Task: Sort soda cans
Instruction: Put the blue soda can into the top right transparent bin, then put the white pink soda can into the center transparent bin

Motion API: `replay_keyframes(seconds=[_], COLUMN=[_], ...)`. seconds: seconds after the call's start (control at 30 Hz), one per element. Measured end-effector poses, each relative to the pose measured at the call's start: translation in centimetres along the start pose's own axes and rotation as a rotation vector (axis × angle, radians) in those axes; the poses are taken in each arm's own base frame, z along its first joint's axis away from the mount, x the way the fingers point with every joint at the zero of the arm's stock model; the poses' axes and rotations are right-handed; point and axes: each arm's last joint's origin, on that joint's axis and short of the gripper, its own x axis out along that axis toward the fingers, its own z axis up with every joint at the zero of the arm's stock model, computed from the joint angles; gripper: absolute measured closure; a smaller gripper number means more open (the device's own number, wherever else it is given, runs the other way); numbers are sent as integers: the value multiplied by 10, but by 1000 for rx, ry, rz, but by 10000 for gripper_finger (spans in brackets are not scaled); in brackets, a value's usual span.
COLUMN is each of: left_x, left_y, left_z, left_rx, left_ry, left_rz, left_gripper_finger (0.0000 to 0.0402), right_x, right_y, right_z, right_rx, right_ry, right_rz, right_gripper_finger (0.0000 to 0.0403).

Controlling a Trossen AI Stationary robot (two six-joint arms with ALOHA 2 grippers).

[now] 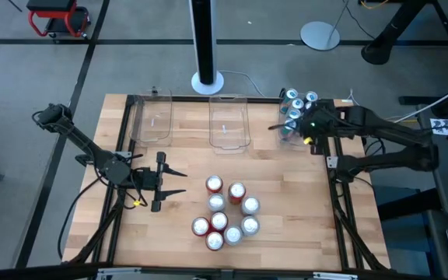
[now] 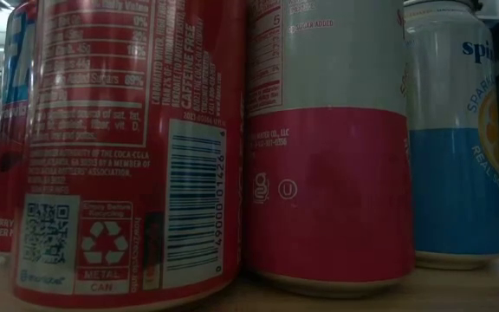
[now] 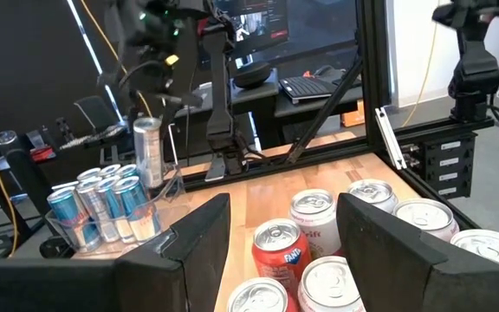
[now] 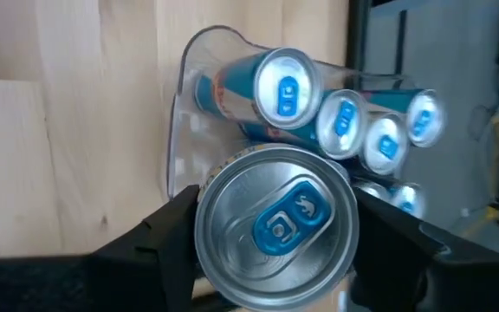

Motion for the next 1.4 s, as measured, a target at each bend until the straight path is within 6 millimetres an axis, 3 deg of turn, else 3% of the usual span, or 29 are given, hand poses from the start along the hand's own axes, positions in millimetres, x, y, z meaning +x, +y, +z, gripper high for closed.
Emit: replay_keyframes(seconds=[0.37,0.7,1.07,1.4], left_x=[0,0,0,0], left_y=[0,0,0,0], left_z=[0,0,0,0], left_rx=[3,6,6,8], left_ry=[1,1,1,1], left_rz=[-1,-1,-1,-1], left_gripper_finger=[200,200,200,200], right_x=[60,90,95,61], right_y=[-13,-13,-13,-34], right_z=[-16,-29,-30,-18], right_rx=[67,96,80,84], right_ry=[-39,-68,-61,-132], right_rz=[118,163,133,71], right_gripper_finger=[168,166,84,75])
